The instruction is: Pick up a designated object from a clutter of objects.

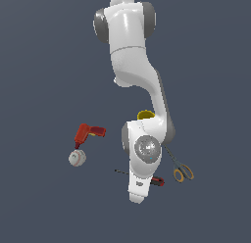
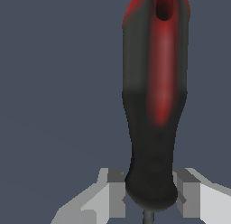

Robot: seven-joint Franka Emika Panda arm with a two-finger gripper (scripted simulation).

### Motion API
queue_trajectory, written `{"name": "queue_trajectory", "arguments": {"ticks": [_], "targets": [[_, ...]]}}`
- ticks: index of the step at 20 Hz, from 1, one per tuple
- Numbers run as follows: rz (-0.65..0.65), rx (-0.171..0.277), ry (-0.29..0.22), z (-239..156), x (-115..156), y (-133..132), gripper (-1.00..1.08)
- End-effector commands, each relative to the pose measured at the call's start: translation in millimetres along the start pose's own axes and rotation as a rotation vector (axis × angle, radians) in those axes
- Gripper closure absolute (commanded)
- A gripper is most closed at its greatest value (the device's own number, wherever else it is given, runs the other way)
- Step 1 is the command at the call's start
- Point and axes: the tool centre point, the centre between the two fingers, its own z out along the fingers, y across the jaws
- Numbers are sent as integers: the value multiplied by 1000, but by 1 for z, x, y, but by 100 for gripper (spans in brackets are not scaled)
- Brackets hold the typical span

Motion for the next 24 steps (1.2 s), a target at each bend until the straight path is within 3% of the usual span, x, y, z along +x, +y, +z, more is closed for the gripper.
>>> {"name": "queue_trajectory", "arguments": {"ticks": [1, 13, 24], "targets": [[0, -1, 0, 0, 0, 0, 108], [0, 0, 0, -12, 1, -8, 108], [0, -1, -1, -63, 8, -47, 108]]}}
